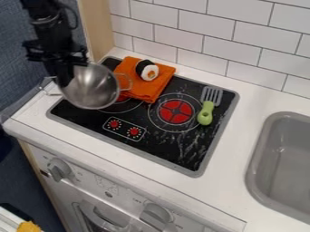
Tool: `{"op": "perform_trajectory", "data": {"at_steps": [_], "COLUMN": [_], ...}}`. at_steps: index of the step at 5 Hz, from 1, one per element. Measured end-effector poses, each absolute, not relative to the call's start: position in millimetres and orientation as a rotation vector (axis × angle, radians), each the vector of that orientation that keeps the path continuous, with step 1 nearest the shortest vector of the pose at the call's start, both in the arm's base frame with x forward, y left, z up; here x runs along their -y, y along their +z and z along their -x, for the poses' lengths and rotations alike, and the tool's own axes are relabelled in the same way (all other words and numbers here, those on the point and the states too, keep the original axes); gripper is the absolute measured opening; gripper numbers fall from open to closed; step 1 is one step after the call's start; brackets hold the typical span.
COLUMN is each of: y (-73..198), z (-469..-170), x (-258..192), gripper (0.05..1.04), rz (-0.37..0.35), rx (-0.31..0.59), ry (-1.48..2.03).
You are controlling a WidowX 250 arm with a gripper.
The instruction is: Move the silver pot to the bottom left side of the burner
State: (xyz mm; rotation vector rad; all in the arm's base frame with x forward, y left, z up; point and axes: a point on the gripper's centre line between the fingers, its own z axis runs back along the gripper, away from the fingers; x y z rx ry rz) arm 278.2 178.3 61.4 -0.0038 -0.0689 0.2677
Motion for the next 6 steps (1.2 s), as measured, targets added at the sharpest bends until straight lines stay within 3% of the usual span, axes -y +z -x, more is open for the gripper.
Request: {"op": "perform_trajectory", "data": {"at_steps": [2,3,5,6], "y": [47.5,44.8,45.6,48.7], "z": [-275.3,-275.3,-277.7,-281.8], "x": [-187.3,-188.9,-190.9,-192.6], "gripper": [0.100,0.272,0.857,1.012], "rz": [-0.015,-0.014,-0.018,-0.042], "rx": [-0.002,-0.025,-0.021,0.013], "ry": [0.300,0.330,0.341,0.311]}}
